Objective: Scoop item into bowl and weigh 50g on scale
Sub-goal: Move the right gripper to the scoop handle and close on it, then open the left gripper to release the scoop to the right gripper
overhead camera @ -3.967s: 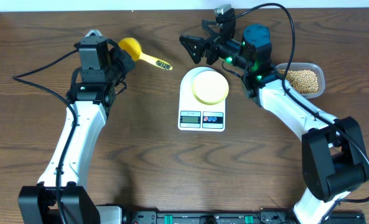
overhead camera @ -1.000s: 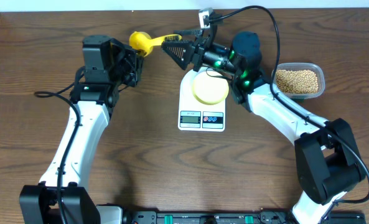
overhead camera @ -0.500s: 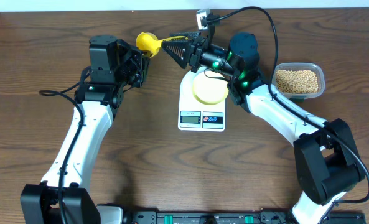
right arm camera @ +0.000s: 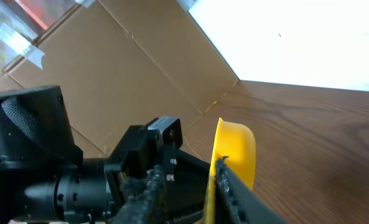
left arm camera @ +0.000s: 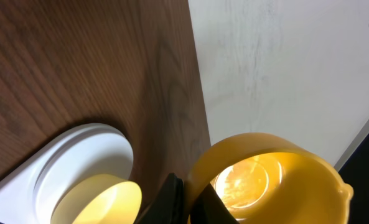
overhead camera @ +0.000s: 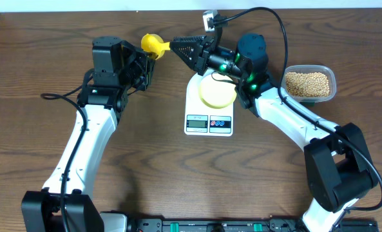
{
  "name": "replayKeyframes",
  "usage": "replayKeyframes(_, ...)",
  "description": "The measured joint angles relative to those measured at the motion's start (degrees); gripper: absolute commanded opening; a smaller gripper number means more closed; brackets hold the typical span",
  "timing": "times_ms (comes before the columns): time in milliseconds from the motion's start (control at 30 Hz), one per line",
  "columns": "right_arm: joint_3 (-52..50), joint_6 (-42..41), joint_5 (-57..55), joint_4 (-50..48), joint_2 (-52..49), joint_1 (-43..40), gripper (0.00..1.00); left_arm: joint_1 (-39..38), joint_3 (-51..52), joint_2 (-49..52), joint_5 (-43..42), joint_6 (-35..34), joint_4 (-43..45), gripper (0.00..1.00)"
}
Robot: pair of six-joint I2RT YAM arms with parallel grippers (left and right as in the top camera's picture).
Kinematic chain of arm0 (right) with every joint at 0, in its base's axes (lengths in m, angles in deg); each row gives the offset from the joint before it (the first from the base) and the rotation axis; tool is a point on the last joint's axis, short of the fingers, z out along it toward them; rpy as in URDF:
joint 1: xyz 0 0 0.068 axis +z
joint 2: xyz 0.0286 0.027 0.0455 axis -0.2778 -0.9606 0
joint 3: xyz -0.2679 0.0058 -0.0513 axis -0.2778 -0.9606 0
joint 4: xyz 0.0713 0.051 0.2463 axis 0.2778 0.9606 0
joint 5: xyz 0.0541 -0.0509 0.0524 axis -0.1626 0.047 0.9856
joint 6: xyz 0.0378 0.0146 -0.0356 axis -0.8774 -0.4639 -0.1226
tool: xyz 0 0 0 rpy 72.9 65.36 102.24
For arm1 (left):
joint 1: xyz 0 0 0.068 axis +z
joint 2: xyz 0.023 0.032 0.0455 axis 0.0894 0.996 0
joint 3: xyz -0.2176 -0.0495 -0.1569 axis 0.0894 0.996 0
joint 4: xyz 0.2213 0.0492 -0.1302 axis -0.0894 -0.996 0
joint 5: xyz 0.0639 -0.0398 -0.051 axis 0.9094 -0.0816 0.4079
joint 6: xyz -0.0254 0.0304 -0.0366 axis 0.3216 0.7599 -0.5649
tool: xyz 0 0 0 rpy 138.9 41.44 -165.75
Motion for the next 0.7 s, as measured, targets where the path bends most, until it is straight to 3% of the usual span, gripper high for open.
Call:
replayKeyframes(100,0.00,0.00,0.00,0.20,0.00,0.00,0.28,0.00,0.00,0.00,0.02,0.02,0.00,0.08)
replayKeyframes(200,0.00,0.02,0.02,0.22,0.00,0.00,0.20,0.00,0.00,0.00,0.15,0.52,0.00,0.08)
replayKeyframes(333,0.00,0.42,0.02,0.46,0.00,0.00,0.02,0.00,0.00,0.00,0.22,1.29,0.00,0.08)
replayKeyframes(700,0.00,0.81,-0.85,1.05,0.00,0.00,0.01,0.00,0.00,0.00,0.22,1.53,0.15,0.08)
